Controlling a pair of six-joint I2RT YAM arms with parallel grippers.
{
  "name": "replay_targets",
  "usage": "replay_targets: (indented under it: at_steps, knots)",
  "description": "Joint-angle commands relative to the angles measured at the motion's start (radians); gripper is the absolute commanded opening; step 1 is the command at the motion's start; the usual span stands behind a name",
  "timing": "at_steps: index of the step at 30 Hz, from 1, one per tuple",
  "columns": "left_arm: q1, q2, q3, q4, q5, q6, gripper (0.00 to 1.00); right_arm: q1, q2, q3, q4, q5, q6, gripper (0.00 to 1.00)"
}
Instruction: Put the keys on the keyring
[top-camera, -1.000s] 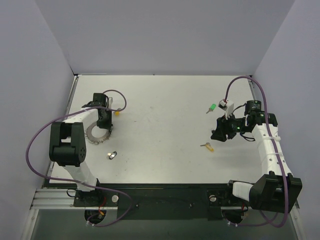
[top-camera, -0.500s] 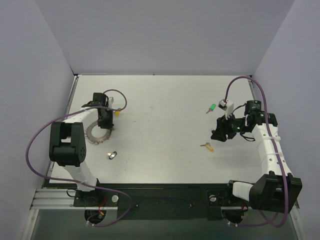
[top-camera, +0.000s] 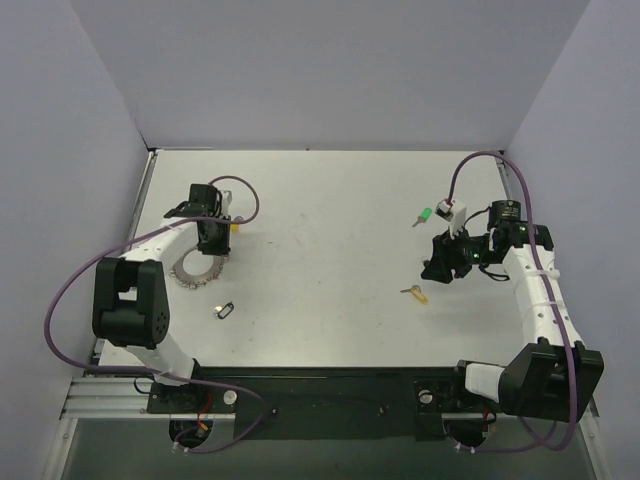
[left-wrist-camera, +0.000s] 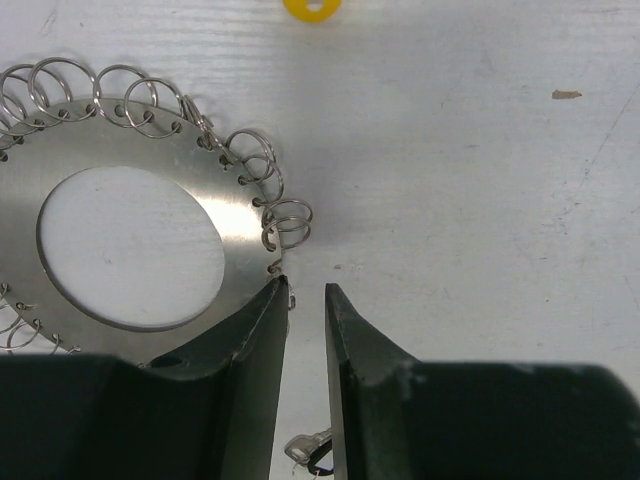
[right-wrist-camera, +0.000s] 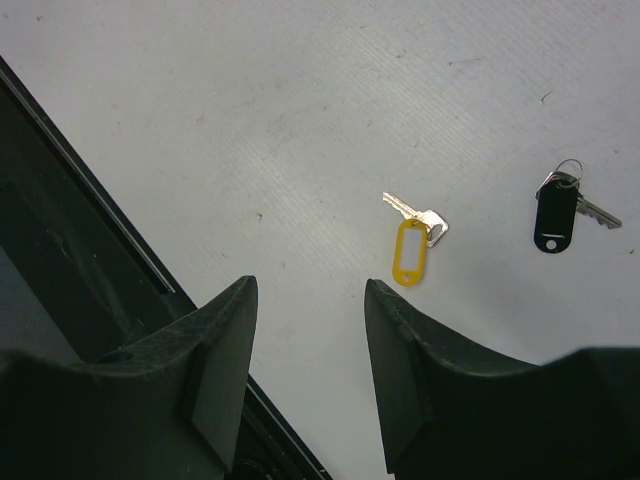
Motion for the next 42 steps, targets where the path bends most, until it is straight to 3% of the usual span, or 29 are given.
replay_targets:
  at_steps: [1,20,30,42]
  knots:
    - [-0.020,0.001,0.009,-0.007,-0.037,0.000,0.31,0.007,0.013,0.002,-0.041,-0.010,-0.017,0.43]
    - [-0.035,0.109,0.039,-0.043,-0.124,-0.008,0.25,0.008,0.012,0.004,-0.041,-0.009,-0.017,0.43]
    - [-0.052,0.101,0.044,-0.053,-0.156,-0.006,0.14,0.008,0.013,0.004,-0.041,-0.009,-0.019,0.43]
    - [-0.055,0.090,0.049,-0.069,-0.158,0.004,0.24,0.007,0.015,0.004,-0.041,-0.008,-0.019,0.43]
